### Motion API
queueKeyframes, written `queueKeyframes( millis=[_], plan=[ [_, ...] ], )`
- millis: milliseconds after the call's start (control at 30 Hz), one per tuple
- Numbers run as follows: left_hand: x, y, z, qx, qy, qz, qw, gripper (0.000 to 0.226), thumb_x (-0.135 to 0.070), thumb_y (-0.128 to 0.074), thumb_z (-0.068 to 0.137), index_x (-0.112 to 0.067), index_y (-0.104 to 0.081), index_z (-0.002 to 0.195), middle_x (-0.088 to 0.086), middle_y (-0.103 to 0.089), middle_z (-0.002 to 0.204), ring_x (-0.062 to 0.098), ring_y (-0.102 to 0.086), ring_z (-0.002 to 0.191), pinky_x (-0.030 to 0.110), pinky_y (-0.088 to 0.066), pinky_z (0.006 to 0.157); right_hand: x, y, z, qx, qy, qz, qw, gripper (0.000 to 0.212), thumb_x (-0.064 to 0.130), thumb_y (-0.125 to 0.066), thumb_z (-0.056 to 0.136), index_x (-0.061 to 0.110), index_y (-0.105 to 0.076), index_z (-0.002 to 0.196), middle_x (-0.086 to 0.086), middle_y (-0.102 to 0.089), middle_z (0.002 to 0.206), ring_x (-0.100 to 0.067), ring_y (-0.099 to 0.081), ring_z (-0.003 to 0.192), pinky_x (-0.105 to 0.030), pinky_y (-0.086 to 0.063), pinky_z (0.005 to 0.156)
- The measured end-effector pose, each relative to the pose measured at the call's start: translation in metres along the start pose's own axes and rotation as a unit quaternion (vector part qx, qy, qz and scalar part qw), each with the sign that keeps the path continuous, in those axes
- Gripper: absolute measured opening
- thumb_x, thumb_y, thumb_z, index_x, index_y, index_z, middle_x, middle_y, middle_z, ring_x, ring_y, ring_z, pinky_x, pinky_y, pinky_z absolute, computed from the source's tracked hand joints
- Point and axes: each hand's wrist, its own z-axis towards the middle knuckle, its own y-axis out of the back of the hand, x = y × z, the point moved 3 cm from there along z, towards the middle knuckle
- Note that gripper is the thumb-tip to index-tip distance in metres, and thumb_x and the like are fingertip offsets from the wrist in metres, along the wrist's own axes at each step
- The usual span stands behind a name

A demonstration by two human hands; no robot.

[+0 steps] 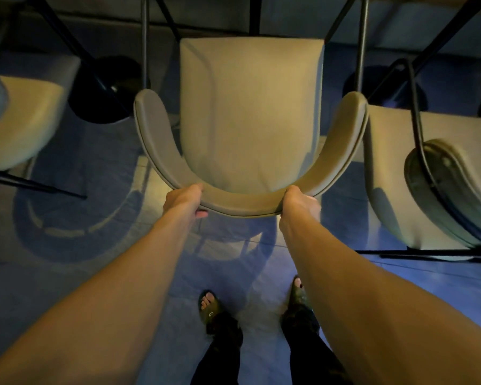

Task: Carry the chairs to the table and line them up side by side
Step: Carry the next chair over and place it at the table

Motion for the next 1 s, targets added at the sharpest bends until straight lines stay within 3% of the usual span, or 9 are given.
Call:
queueKeyframes(
  millis=[167,300,400,467,600,767,867,1000],
  plan=[
    [-0.021,0.003,-0.004,0.006,-0.002,0.006,1.0,0.047,-0.038,-0.063,0.084,-0.013,-0.061,0.124,0.003,-0.07,0.117,0.024,-0.07,0.092,0.028,-0.041,0.036,0.013,-0.004,-0.008,-0.009,-0.016,0.035,0.999,0.015,0.028,-0.057,0.084,0.017,-0.062,0.093,-0.005,-0.063,0.088,-0.027,-0.06,0.082,-0.034,-0.052,0.078],
    [-0.037,-0.003,0.003,0.007,0.028,-0.006,1.0,0.056,-0.041,-0.065,0.083,-0.014,-0.056,0.131,0.005,-0.06,0.131,0.03,-0.057,0.117,0.04,-0.048,0.086,0.023,-0.026,0.007,-0.035,-0.058,0.089,0.994,0.046,0.031,-0.06,0.069,0.013,-0.067,0.11,-0.012,-0.066,0.11,-0.033,-0.063,0.099,-0.046,-0.053,0.092],
    [-0.056,-0.018,0.01,0.044,0.047,-0.118,0.991,0.054,-0.029,-0.062,0.09,-0.013,-0.048,0.14,0.005,-0.05,0.143,0.032,-0.047,0.13,0.049,-0.041,0.105,0.042,-0.038,0.012,-0.022,-0.068,0.114,0.991,0.047,0.022,-0.062,0.074,0.012,-0.061,0.12,-0.014,-0.066,0.114,-0.034,-0.064,0.102,-0.048,-0.055,0.092],
    [-0.069,-0.026,0.016,0.072,0.07,-0.162,0.982,0.052,-0.026,-0.057,0.093,-0.014,-0.045,0.141,0.005,-0.05,0.144,0.035,-0.047,0.129,0.057,-0.04,0.103,0.054,-0.044,0.016,-0.018,-0.065,0.122,0.99,0.047,0.018,-0.059,0.074,0.015,-0.059,0.121,-0.013,-0.066,0.114,-0.036,-0.063,0.102,-0.051,-0.054,0.09],
    [-0.09,-0.033,0.026,0.084,0.084,-0.198,0.973,0.043,-0.022,-0.053,0.095,-0.015,-0.049,0.137,0.008,-0.059,0.134,0.033,-0.057,0.117,0.053,-0.046,0.079,0.072,-0.052,0.02,-0.003,-0.074,0.11,0.991,0.05,0.016,-0.055,0.077,0.018,-0.054,0.127,-0.014,-0.06,0.125,-0.039,-0.058,0.11,-0.056,-0.051,0.091],
    [-0.114,-0.039,0.034,0.099,0.074,-0.185,0.975,0.044,-0.021,-0.05,0.095,-0.015,-0.048,0.138,0.008,-0.058,0.136,0.034,-0.056,0.121,0.063,-0.04,0.101,0.087,-0.052,0.018,-0.014,-0.102,0.13,0.986,0.045,0.013,-0.057,0.088,0.013,-0.052,0.132,-0.014,-0.056,0.131,-0.036,-0.057,0.112,-0.054,-0.053,0.091],
    [-0.127,-0.046,0.042,0.107,0.065,-0.172,0.977,0.045,-0.024,-0.049,0.094,-0.015,-0.049,0.137,0.008,-0.059,0.135,0.034,-0.056,0.12,0.064,-0.04,0.101,0.096,-0.053,0.023,0.0,-0.081,0.13,0.988,0.046,0.009,-0.06,0.085,0.012,-0.052,0.13,-0.016,-0.058,0.126,-0.037,-0.058,0.109,-0.057,-0.055,0.086],
    [-0.132,-0.059,0.056,0.09,0.078,-0.179,0.977,0.049,-0.024,-0.051,0.088,-0.018,-0.049,0.136,0.006,-0.058,0.134,0.035,-0.055,0.119,0.069,-0.04,0.095,0.109,-0.052,0.031,0.013,-0.065,0.097,0.993,0.045,0.013,-0.054,0.091,0.007,-0.049,0.135,-0.015,-0.055,0.135,-0.036,-0.057,0.118,-0.053,-0.051,0.097]
  ],
)
